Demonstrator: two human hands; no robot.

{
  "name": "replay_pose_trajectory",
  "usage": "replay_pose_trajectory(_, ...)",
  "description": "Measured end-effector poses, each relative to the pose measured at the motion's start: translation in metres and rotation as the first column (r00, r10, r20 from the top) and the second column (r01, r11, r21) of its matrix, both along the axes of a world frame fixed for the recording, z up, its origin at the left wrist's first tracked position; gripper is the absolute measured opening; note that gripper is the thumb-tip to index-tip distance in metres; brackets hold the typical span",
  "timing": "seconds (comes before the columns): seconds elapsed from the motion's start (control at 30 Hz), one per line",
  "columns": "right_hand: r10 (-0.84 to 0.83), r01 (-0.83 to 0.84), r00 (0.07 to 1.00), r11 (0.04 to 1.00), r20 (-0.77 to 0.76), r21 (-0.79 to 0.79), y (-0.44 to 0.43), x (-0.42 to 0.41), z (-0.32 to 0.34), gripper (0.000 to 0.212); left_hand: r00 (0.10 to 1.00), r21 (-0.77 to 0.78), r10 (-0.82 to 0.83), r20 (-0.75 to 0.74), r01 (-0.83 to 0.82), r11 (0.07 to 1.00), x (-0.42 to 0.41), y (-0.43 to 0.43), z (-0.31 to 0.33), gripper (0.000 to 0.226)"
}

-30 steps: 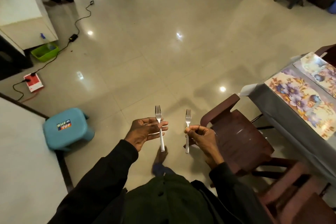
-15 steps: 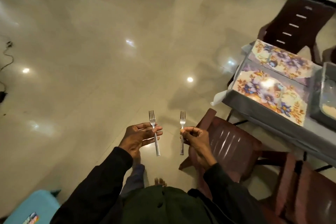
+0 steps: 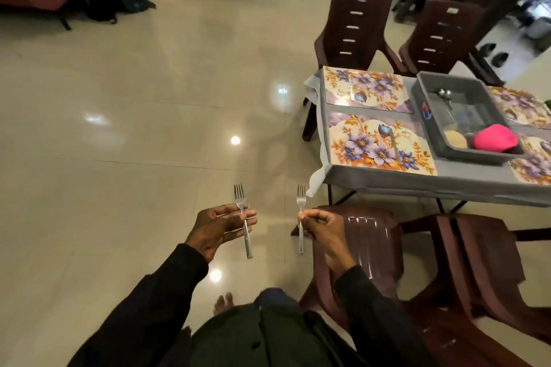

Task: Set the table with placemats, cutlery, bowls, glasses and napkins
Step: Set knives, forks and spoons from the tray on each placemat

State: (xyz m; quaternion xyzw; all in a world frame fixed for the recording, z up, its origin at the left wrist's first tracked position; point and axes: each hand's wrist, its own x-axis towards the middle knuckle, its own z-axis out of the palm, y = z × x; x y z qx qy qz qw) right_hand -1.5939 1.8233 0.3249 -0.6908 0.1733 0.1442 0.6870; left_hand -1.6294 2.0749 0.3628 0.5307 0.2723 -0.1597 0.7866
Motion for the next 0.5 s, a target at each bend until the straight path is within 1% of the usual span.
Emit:
replay_pose_trajectory(0.1, -0.077, 0.077, 0.997, 0.997, -0.013, 0.001, 0.008, 0.02, 0.002, 0.007, 0.998, -0.012, -0.059, -0.002, 0.059, 0.998, 0.034, 0.012, 0.002, 0.028)
replay_pose_trajectory(0.27, -0.177, 0.177, 0.984, 0.984, -0.018, 0.007, 0.01, 0.065, 0.002, 0.015, 0.99, -0.023, -0.141, -0.004, 0.141, 0.99, 0.1, 0.019, -0.003, 0.029)
replay_pose_trajectory(0.37, -0.235, 0.234, 0.972, 0.971, -0.023, -0.044, 0.001, 0.108, -0.009, 0.012, 0.987, -0.013, -0.16, -0.017, 0.159, 0.987, 0.142, 0.019, -0.011, 0.028)
replay_pose_trajectory(0.5, -0.279, 0.275, 0.96, 0.957, -0.039, -0.09, -0.022, 0.185, -0.034, 0.006, 0.983, 0.019, -0.183, -0.02, 0.183, 0.983, 0.211, 0.015, -0.024, 0.029)
